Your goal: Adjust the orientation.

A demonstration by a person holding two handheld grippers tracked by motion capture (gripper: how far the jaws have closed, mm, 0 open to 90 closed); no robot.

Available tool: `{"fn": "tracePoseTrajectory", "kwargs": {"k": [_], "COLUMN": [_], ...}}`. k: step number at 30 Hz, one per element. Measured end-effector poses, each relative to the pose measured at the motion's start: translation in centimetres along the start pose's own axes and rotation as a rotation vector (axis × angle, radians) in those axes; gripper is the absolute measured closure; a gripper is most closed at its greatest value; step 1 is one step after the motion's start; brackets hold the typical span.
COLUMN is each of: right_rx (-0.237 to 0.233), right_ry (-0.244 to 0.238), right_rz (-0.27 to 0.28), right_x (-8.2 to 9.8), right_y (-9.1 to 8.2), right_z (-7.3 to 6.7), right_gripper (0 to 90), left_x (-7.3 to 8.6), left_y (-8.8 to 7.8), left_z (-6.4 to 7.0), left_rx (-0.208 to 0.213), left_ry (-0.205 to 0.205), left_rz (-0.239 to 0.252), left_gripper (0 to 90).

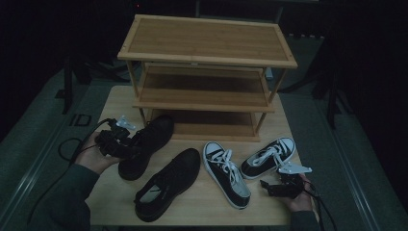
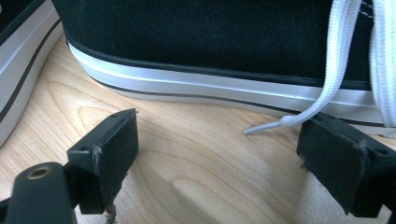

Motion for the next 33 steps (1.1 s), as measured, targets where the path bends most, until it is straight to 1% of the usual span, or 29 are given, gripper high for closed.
{"fn": "tracePoseTrajectory", "kwargs": {"k": [4, 8, 20, 23, 24, 25, 26, 27, 29, 30, 31, 33], "right_rx": [0.000, -0.001, 0.000, 0.000, 0.000, -0.001, -0.001, 0.000, -0.001, 0.000, 0.000, 0.000], "right_ry": [0.000, -0.001, 0.000, 0.000, 0.000, 0.002, 0.001, 0.001, 0.001, 0.002, 0.002, 0.001], "right_rz": [0.000, 0.000, 0.000, 0.000, 0.000, 0.000, 0.000, -0.001, -0.001, 0.000, 0.000, 0.000], "right_x": [0.0, 0.0, 0.0, 0.0, 0.0, 0.0, 0.0, 0.0, 0.0, 0.0, 0.0, 0.0], "right_y": [0.0, 0.0, 0.0, 0.0, 0.0, 0.0, 0.0, 0.0, 0.0, 0.0, 0.0, 0.0], "right_z": [0.0, 0.0, 0.0, 0.0, 0.0, 0.0, 0.0, 0.0, 0.0, 0.0, 0.0, 0.0], "right_gripper": [12.4, 12.3, 12.4, 12.4, 12.4, 12.4, 12.4, 12.4, 12.4, 12.4, 12.4, 12.4], "left_x": [-0.1, -0.3, -0.2, 0.0, 0.0, 0.2, 0.2, 0.3, 0.4, 0.4, 0.5, 0.6], "left_y": [-0.1, -0.3, -0.5, -0.2, -0.2, 0.0, 0.0, 0.2, 0.3, 0.3, 0.4, 0.4], "left_z": [0.9, 1.6, 3.2, 4.1, 4.1, 4.7, 4.7, 5.2, 5.7, 5.7, 6.1, 6.4], "left_rx": [0.023, 0.036, 0.069, 0.086, 0.086, 0.095, 0.095, 0.101, 0.109, 0.109, 0.115, 0.120], "left_ry": [0.021, 0.039, 0.087, 0.097, 0.097, 0.112, 0.112, 0.123, 0.131, 0.131, 0.141, 0.141], "left_rz": [-0.004, -0.004, -0.017, -0.016, -0.016, -0.023, -0.023, -0.027, -0.027, -0.027, -0.029, -0.029], "left_gripper": [50.3, 50.3, 50.3, 50.3, 50.3, 50.3, 50.3, 50.3, 50.1, 50.0, 50.0, 50.0]}}
Point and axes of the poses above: each handheld gripper's, and its own axes: y roughly forward along the jaws, x roughly out of its underside, z roughly to its right, the point moved 9 cm from there along y, roughly forward along the jaws
